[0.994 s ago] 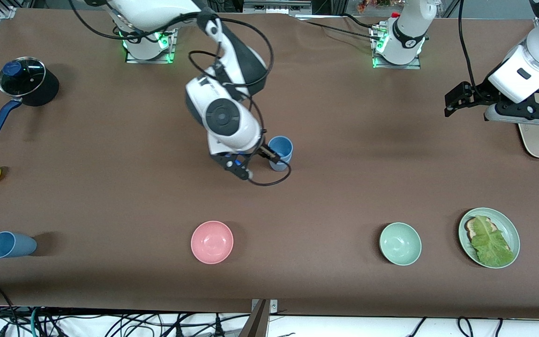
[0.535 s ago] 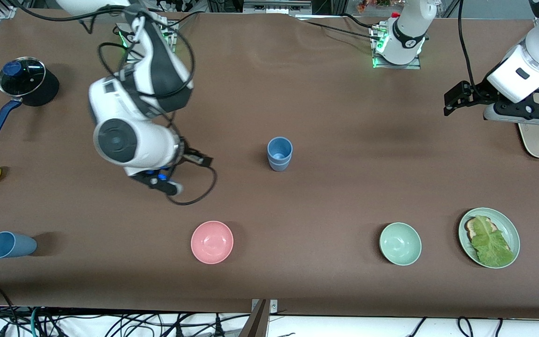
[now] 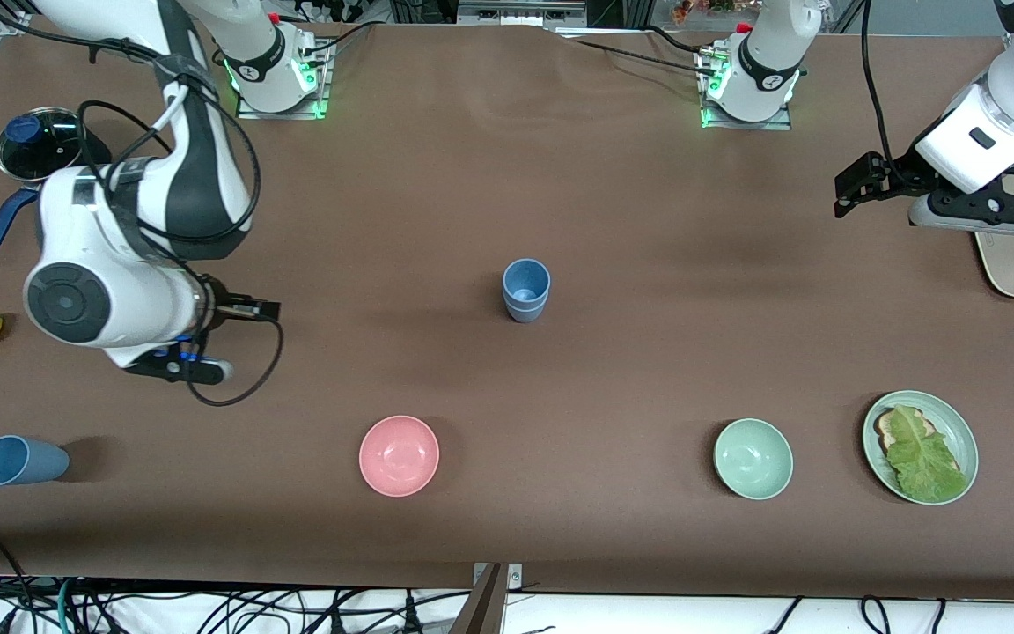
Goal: Stack blue cups with both arms
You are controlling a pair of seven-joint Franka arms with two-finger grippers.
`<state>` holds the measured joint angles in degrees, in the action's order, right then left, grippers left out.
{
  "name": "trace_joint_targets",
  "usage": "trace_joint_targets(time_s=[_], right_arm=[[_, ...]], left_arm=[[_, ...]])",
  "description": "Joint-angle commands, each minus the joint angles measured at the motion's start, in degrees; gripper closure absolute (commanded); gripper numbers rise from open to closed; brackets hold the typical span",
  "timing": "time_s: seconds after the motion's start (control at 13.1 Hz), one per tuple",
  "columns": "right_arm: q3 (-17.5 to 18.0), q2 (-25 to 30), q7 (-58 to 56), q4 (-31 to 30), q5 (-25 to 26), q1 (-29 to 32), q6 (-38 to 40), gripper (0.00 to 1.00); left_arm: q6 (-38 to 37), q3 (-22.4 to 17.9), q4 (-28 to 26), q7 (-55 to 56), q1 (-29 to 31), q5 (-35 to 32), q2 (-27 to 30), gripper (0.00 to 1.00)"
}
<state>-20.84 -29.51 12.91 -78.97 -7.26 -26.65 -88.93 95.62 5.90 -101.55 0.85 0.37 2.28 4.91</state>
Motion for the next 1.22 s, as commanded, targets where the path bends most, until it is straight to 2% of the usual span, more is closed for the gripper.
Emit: trace_joint_targets(time_s=[0.0,0.08,0.15,0.31,0.46,0.61,0.76,0.92,1.15], right_arm=[[12.4,14.2,-1.9,-18.3,9.1,10.3,-11.6,0.00],[17.3,17.5,-1.8,-22.2,11.4,14.0,-13.0,0.00],[20.2,20.0,-2.0,-23.5,11.4,17.7,-13.0,0.00],[23.2,24.8,-3.5,-25.2,11.5,22.5,-12.6,0.00],[24.4,29.7,-5.3,-25.3,10.9,25.0,-9.9,0.00],[26.5,32.1,-5.4,-23.9,10.5,28.2,-7.4,0.00],[26.6,34.6,-5.4,-21.2,10.4,29.5,-7.1,0.00],[26.6,34.3,-5.1,-19.0,10.2,29.4,-5.9,0.00],[26.6,33.7,-4.9,-19.1,8.0,29.3,-4.5,0.00]], left_arm=[[-1.3,0.4,1.2,-0.9,0.1,1.3,0.0,0.00],[-1.3,0.5,1.1,-0.9,0.1,1.3,0.1,0.00],[-1.3,0.6,1.2,-0.9,0.1,1.3,0.1,0.00],[-1.3,0.6,1.2,-0.9,0.1,1.3,0.1,0.00],[-1.3,0.5,1.2,-0.9,0.2,1.3,0.1,0.00],[-1.3,0.5,1.2,-0.9,0.2,1.3,0.1,0.00],[-1.3,0.6,1.2,-0.9,0.2,1.2,0.1,0.00],[-1.3,0.8,1.2,-0.9,0.1,1.2,0.0,0.00],[-1.3,0.9,1.2,-0.9,0.1,1.2,0.1,0.00]])
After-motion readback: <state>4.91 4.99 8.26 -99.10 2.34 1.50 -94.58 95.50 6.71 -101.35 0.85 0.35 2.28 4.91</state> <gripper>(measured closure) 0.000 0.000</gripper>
